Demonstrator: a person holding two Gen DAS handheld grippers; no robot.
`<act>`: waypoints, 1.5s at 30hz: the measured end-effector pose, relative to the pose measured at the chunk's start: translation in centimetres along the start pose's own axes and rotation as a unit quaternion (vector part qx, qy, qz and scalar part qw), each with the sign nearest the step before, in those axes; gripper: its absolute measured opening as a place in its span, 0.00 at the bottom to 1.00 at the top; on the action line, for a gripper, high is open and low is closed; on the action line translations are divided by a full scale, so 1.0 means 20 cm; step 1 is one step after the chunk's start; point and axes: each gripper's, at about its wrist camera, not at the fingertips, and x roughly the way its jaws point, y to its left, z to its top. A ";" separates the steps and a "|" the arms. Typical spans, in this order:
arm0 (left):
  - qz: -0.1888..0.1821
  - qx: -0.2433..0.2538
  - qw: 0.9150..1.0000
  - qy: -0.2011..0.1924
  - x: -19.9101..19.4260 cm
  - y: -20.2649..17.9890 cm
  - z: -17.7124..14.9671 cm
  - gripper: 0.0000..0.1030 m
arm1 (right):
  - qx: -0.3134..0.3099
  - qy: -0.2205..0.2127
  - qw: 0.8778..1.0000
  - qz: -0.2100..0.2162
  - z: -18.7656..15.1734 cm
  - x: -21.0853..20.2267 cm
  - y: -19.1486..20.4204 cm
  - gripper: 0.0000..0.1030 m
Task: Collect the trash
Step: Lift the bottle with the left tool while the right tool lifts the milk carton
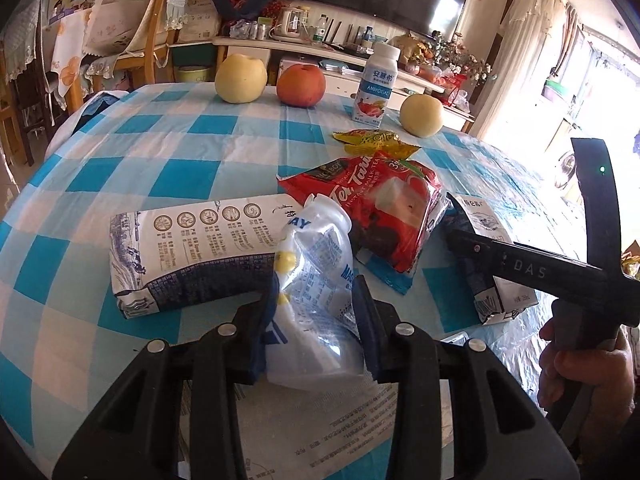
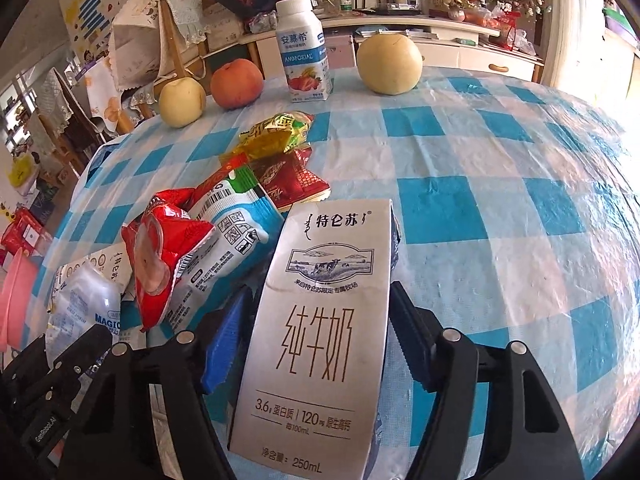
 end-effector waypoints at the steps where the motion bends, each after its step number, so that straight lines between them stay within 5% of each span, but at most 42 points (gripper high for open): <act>1: -0.003 0.000 1.000 -0.002 -0.01 0.01 0.00 0.37 | 0.004 -0.004 1.000 0.001 0.00 -0.01 -0.01 0.66; 19: -0.039 -0.037 0.997 -0.051 -0.11 0.22 0.10 0.36 | 0.085 -0.054 0.992 0.077 0.02 -0.13 -0.10 0.61; 36: -0.050 -0.086 0.991 -0.093 -0.28 0.45 0.15 0.36 | 0.064 -0.073 0.988 0.116 0.07 -0.25 0.13 0.61; 45: -0.038 -0.120 0.985 -0.122 -0.40 0.63 0.17 0.36 | 0.064 -0.057 0.981 0.176 0.09 -0.27 0.35 0.61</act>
